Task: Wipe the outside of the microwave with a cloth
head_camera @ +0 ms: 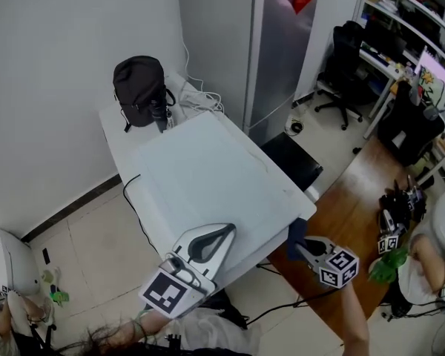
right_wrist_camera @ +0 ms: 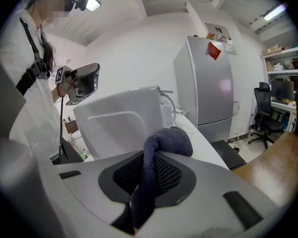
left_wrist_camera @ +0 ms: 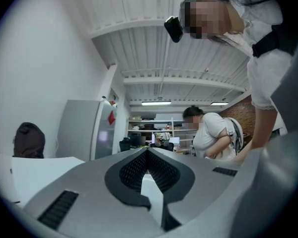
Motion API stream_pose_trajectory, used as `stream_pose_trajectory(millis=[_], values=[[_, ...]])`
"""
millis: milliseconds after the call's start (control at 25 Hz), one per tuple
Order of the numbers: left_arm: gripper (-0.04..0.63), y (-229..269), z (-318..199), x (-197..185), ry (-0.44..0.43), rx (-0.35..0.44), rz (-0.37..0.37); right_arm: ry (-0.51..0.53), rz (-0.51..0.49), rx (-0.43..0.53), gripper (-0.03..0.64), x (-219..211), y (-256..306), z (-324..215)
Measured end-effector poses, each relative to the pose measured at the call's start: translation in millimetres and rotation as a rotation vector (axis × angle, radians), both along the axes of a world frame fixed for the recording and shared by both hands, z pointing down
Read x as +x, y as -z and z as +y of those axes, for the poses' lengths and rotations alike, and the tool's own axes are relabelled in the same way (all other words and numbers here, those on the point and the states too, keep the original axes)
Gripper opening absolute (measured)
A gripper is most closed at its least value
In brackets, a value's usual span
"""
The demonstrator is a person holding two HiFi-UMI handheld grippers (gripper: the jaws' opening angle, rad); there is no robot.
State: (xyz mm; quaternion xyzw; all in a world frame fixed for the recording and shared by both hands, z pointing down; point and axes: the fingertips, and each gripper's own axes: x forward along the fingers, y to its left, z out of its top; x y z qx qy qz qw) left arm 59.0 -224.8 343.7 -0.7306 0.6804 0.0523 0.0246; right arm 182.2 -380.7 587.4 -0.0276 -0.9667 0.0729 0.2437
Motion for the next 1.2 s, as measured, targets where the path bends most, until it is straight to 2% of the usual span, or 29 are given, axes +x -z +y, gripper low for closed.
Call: stream_pose_trajectory(millis=[120, 240, 320, 440, 640, 920, 1040, 1120, 1200], values=[[-0.014, -4.5, -11.5, 23.0, -0.078, -0.016, 0.008, -0.018, -0.007, -0.001, 0.074, 3.9, -5.9, 8.2], [-0.014, -6.0, -13.4, 33.5, -0.113, -0.015, 0.035, -0.060, -0.019, 0.025, 0.074, 1.8, -4.9, 6.2], [-0.014, -3.6, -10.3, 36.3, -0.128, -0.003, 0.051, -0.151, -0.050, 0.037, 0.074, 7.0, 2.5, -3.9], [-0.014, 2.0, -0.1, 29.8, -0.127, 0.009, 0.079, -0.350, -0.134, 0.058, 0.074, 31.6, 25.0, -13.6], [-0.014, -2.0, 24.2, -20.8, -0.048, 0.016, 0.101, -0.606, -0.274, 0.039, 0.074, 57.2, 75.4, 24.7], [-0.014, -25.8, 66.8, -100.1, -0.010, 0.029, 0.100, -0.894, -0.321, 0.038, 0.074, 47.7, 104.1, 135.2], [-0.014, -36.0, 94.9, -127.2, -0.064, 0.020, 0.113, -1.020, -0.385, -0.005, 0.074, 29.7, 121.4, 189.2], [-0.014, -44.4, 116.5, -142.0, -0.147, 0.017, 0.108, -1.079, -0.421, -0.001, 0.074, 10.1, 129.2, 227.6], [-0.014, -57.6, 140.5, -156.2, -0.251, 0.014, 0.092, -1.141, -0.443, 0.043, 0.074, -11.7, 134.0, 265.0]])
